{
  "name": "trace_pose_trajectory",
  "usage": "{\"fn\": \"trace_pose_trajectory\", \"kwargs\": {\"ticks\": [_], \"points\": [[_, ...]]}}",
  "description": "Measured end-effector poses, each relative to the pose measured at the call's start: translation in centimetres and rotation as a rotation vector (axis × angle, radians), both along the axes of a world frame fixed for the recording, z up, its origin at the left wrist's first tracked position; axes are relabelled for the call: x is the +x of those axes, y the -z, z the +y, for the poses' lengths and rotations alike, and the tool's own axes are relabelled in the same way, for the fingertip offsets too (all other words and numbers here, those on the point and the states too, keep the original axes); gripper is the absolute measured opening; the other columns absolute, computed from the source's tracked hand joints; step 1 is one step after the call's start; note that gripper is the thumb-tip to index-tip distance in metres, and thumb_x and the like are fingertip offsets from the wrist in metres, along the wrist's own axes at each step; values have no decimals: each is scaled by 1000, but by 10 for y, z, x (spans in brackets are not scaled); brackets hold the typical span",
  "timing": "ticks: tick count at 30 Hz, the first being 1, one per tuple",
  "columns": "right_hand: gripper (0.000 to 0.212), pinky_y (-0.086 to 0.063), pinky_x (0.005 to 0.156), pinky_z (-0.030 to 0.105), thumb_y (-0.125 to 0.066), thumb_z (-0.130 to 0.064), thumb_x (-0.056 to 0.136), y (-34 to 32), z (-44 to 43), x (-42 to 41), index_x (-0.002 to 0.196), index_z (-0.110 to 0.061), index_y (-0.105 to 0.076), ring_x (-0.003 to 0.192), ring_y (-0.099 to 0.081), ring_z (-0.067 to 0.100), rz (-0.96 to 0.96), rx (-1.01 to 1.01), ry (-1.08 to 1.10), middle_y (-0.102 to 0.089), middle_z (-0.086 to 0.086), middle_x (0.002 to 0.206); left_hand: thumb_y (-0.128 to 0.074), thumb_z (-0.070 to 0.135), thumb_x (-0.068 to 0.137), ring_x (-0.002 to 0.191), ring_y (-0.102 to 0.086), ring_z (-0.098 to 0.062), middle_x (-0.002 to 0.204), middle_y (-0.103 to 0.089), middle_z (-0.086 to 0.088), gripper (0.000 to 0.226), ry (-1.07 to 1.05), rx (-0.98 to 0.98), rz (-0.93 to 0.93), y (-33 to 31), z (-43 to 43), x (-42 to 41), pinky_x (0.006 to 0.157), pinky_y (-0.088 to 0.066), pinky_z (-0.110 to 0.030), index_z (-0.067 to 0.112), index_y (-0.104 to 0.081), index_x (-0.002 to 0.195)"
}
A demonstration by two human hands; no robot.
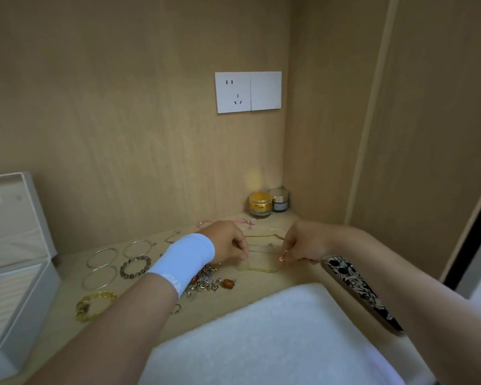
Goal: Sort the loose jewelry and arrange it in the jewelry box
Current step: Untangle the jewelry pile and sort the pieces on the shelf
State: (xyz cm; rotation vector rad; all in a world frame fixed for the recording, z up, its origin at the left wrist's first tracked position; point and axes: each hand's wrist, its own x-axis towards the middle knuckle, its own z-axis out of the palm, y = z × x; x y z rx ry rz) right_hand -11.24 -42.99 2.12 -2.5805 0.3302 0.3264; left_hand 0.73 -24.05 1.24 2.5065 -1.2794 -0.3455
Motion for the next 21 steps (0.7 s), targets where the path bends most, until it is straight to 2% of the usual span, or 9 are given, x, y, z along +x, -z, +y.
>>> {"fn": "trace_pose_trajectory", "kwargs": {"ticks": [2,4,8,11,13,16,19,21], "points": [[4,-44,45,19,-72,-17,89,1,3,4,92,-18,-75,46,-50,11,40,-67,-28,-56,-5,54,-72,19,82,87,-66,-9,87,-74,10,8,8,15,-4,5,-6,-2,87,-53,-26,21,-79,86],[12,-45,46,18,-69,-10,87,3,3,6,94,-18,-76,51,-55,14,89,-137,-56,-64,-2,63,-72,19,81,87,-66,-9,86,-74,12,8,-4,13,-16,9,-9,0,88,-54,-30,23,-79,84],[27,-48,52,18,-68,-7,83,8,5,8,97,-29,-76,66,-63,14,109,-218,-86,-76,3,94,-69,23,83,91,-65,-9,91,-73,14,10,-23,43,-40,13,-5,6,91,-54,-33,28,-78,86],[30,-57,65,25,-66,-6,85,4,6,11,98,-31,-74,70,-64,14,90,-207,-107,-72,-6,90,-67,25,89,103,-62,-8,107,-71,13,17,-4,42,-9,15,0,10,97,-48,-27,30,-76,103],[33,-58,66,28,-61,-5,87,-4,5,16,98,-34,-73,78,-67,17,74,-195,-117,-71,-6,93,-65,25,92,105,-60,-9,113,-68,11,22,-8,-19,16,13,6,14,95,-43,-22,31,-72,112],[32,-56,63,27,-56,-7,91,-17,10,25,93,-36,-71,86,-68,19,5,-188,-112,-71,-1,94,-62,24,94,96,-62,-6,109,-68,12,20,-63,-164,61,5,19,24,87,-45,-21,34,-71,110],[24,-55,65,23,-59,-9,92,-22,29,40,95,-29,-71,76,-66,12,-86,-141,-112,-70,-3,85,-66,23,92,104,-62,-6,113,-69,11,18,-86,-221,40,-3,40,38,101,-46,-28,34,-73,104],[20,-58,74,32,-63,-10,89,-18,50,54,92,-28,-72,72,-66,12,-125,-68,-145,-73,2,87,-67,20,91,106,-62,-6,114,-69,11,18,-117,-204,20,-3,58,46,103,-45,-29,31,-74,103]]}}
